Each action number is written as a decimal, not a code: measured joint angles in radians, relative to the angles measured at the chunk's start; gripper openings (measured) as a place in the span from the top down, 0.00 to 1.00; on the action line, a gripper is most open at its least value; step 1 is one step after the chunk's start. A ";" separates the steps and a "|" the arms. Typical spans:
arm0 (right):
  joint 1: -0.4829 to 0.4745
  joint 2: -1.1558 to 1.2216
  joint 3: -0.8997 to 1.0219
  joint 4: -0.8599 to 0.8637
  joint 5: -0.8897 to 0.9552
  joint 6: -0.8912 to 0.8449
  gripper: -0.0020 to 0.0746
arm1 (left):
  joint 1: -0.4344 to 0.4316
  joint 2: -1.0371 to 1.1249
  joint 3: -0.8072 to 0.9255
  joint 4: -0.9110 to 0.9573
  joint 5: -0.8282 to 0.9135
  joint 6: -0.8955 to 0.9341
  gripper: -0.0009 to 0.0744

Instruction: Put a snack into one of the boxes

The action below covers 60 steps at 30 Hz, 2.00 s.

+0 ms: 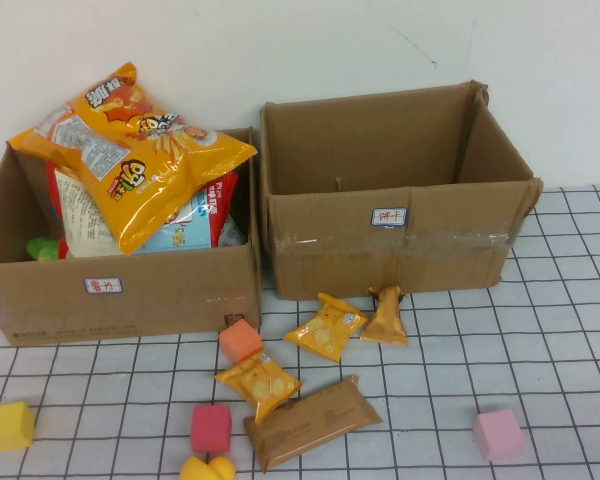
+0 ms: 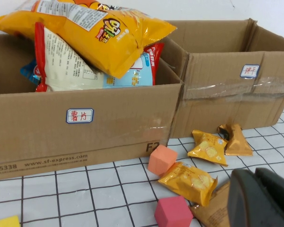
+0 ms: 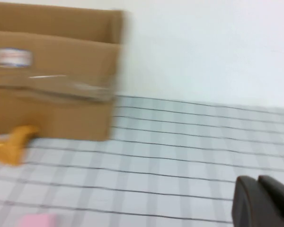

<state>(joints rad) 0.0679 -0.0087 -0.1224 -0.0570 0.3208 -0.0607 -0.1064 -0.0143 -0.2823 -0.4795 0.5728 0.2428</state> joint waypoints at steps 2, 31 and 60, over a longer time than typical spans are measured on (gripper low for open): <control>-0.090 0.000 0.000 0.000 0.000 0.000 0.98 | 0.000 0.000 0.000 0.000 0.000 0.000 0.99; -0.010 -0.005 0.150 -0.006 0.019 0.137 0.98 | 0.000 -0.002 0.000 0.000 0.000 0.000 0.99; -0.010 -0.005 0.150 -0.006 0.019 0.138 0.98 | 0.059 -0.002 0.148 0.280 -0.208 -0.113 0.99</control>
<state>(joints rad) 0.0579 -0.0133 0.0274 -0.0629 0.3394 0.0777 -0.0478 -0.0160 -0.1348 -0.1999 0.3652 0.1302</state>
